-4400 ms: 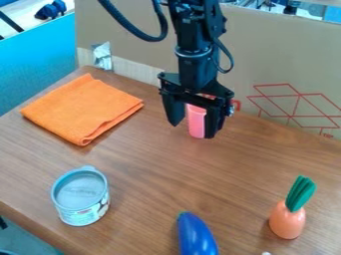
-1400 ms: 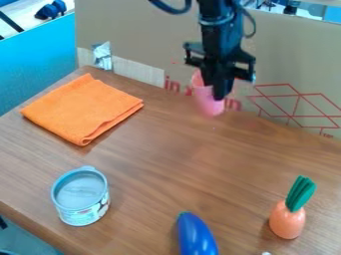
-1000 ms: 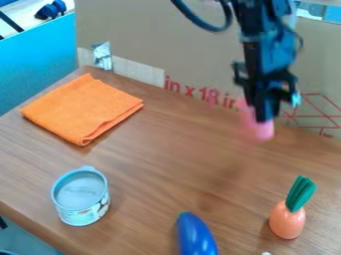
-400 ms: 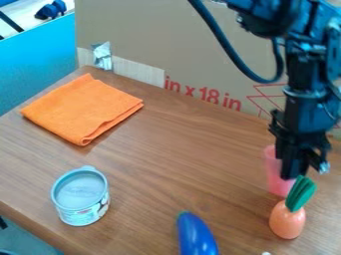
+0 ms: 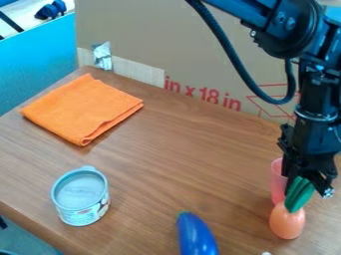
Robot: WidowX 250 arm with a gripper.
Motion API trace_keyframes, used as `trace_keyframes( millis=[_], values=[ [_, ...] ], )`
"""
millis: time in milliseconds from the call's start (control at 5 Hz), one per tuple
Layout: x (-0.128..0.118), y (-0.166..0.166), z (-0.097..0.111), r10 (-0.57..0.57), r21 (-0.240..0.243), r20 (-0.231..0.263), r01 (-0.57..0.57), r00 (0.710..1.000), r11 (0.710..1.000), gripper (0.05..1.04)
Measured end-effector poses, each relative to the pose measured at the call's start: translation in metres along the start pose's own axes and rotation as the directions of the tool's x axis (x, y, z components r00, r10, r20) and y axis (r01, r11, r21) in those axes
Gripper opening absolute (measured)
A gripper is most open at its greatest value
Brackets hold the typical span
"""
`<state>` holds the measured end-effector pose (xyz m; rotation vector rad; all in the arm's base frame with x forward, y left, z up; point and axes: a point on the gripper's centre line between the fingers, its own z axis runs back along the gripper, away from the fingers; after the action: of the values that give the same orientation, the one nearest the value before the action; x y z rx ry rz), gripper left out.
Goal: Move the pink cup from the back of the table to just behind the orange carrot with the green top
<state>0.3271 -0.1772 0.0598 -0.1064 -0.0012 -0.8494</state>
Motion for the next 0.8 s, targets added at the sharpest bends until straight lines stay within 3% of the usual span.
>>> trace_keyframes(
  millis=[400, 600, 800],
  values=[
    [-0.009, 0.011, 0.001, 0.026, 0.103, 0.025, -0.028, 0.999, 0.994, 0.137],
    [-0.010, 0.013, -0.001, 0.058, 0.093, 0.033, -0.060, 0.998, 0.994, 0.349],
    [-0.011, 0.019, 0.003, 0.101, 0.028, 0.075, -0.103, 0.992, 0.994, 0.656]
  ],
)
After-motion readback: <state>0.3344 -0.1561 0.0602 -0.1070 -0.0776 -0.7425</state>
